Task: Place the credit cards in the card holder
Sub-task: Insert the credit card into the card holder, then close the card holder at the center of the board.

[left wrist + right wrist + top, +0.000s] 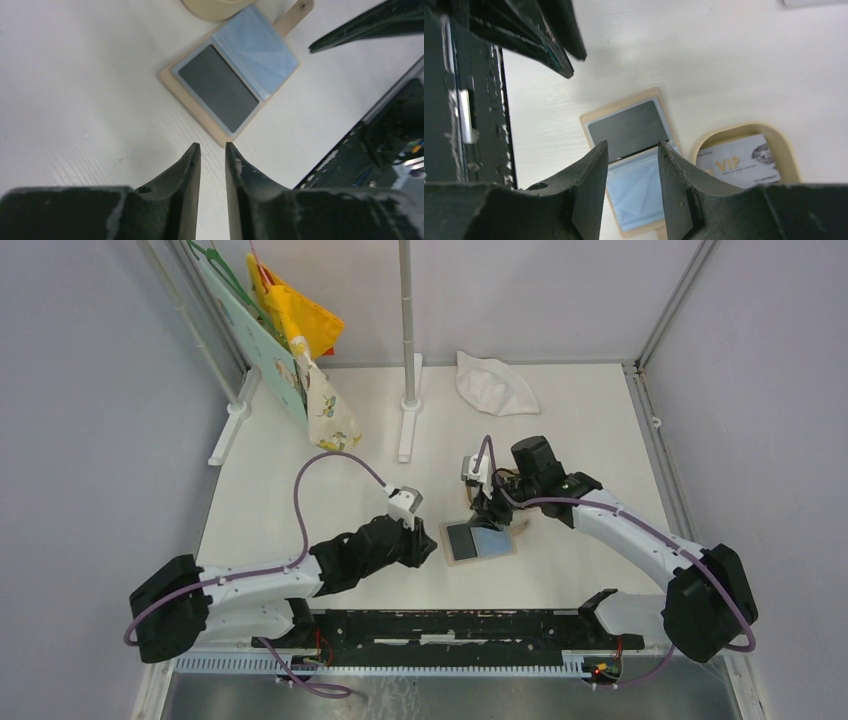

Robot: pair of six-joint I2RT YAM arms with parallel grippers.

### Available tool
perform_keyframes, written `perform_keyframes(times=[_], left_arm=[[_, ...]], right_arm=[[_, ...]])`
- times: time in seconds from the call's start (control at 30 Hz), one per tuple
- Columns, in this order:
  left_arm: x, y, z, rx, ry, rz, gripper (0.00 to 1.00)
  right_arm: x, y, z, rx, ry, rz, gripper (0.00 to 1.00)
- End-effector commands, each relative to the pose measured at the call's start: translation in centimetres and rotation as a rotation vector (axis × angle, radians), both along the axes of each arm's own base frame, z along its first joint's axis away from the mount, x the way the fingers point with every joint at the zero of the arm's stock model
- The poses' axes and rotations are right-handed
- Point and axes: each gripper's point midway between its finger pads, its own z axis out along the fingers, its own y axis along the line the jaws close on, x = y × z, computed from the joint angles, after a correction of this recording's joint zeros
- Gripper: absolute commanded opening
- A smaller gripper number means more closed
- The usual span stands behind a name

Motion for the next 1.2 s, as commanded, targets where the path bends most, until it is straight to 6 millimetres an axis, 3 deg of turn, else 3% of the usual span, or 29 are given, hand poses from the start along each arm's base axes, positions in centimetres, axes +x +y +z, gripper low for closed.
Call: perform_keyframes(times=[0.0, 0.1, 0.17, 0.23, 0.27, 0.3, 0.33, 0.53, 0.67, 0.8, 1.17], left_arm=[[0.0, -0.5, 3.6, -0.202, -0.045, 0.03, 0.39], [-0.4, -0.3, 4.1, -0.265, -0.031, 0.046, 0.58], [-0.5, -0.3, 4.3, -0.33, -0.012, 0.062, 0.71], [-0.9, -0.4, 4.0, -0.4, 0.02, 0.071, 0.84], [-1.0, -0.5, 3.9, -0.425, 0.037, 0.07, 0.86], [-1.1, -0.5, 3.4, -0.436, 0.055, 0.069, 0.86], [-1.1, -0.6, 3.0, -0.435, 0.07, 0.068, 0.87], [-0.6, -1.5, 2.1, -0.463, 0.139, 0.08, 0.85], [0.0, -1.5, 0.9, -0.447, 0.178, 0.114, 0.77], [0.6, -1.4, -0.3, -0.417, 0.22, 0.149, 0.73], [2.1, -1.9, -1.8, -0.405, 0.283, 0.148, 0.67]], right_arm=[[-0.9, 0.4, 1.2, 0.01, -0.204, 0.289, 0.47], [-1.1, 0.5, 0.1, -0.041, -0.098, 0.349, 0.47], [-0.8, 0.4, -1.1, -0.098, -0.031, 0.379, 0.59], [-0.6, 0.1, -2.9, -0.136, 0.0, 0.377, 0.58], [-0.6, -0.2, -3.6, -0.148, 0.001, 0.369, 0.58], [-0.4, -0.4, -3.9, -0.163, -0.011, 0.358, 0.62], [-0.2, -0.7, -4.2, -0.176, -0.028, 0.333, 0.97], [1.7, -2.1, -3.5, -0.197, -0.216, 0.215, 0.98], [2.4, -3.2, -2.4, -0.199, -0.257, 0.189, 0.98], [1.6, -3.4, -1.6, -0.148, -0.259, 0.226, 0.98], [1.2, -5.0, -3.9, -0.238, -0.281, 0.29, 0.97]])
